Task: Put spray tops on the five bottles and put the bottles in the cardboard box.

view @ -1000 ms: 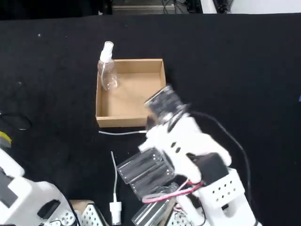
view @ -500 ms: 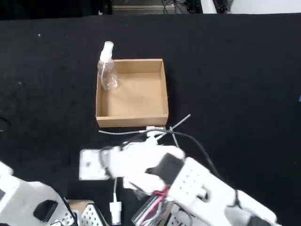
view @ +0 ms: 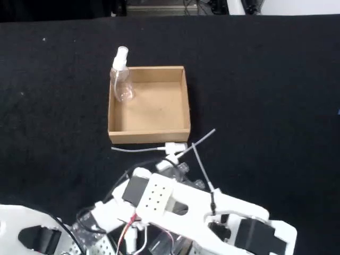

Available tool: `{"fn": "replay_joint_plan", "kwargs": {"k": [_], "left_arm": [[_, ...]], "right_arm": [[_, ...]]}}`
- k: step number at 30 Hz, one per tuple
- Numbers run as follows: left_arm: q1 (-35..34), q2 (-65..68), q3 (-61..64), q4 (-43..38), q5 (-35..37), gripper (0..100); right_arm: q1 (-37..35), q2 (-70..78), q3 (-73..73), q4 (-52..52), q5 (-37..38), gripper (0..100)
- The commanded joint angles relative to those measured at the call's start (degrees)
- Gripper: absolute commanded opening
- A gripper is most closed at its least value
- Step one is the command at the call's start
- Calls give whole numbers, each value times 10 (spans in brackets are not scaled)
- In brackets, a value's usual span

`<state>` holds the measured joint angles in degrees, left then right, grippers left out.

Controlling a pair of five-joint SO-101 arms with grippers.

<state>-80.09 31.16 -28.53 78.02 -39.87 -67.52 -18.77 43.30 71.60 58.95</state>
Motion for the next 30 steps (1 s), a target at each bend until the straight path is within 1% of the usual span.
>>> {"fn": "replay_joint_plan", "kwargs": {"k": [1,4,6,12,18,22,25,28,30], "left_arm": [[-10,36,-116,45,-13,30],[-16,85,-189,79,-13,30],[-19,115,-243,101,-13,30],[-30,195,-389,158,-22,30],[-31,258,-484,207,-37,30],[-31,277,-515,210,-37,30],[-31,279,-514,210,-37,30],[-30,281,-514,210,-37,30],[-29,282,-514,210,-37,30]], "right_arm": [[-43,-3,-30,7,33,270],[-95,-3,-21,7,33,270],[-115,-3,-7,3,33,270],[-117,-2,29,-37,30,269],[-120,1,74,-97,29,269],[-134,1,92,-104,29,269],[-142,1,102,-104,27,268],[-143,1,103,-122,-22,258],[-143,2,105,-149,-66,202]]}}
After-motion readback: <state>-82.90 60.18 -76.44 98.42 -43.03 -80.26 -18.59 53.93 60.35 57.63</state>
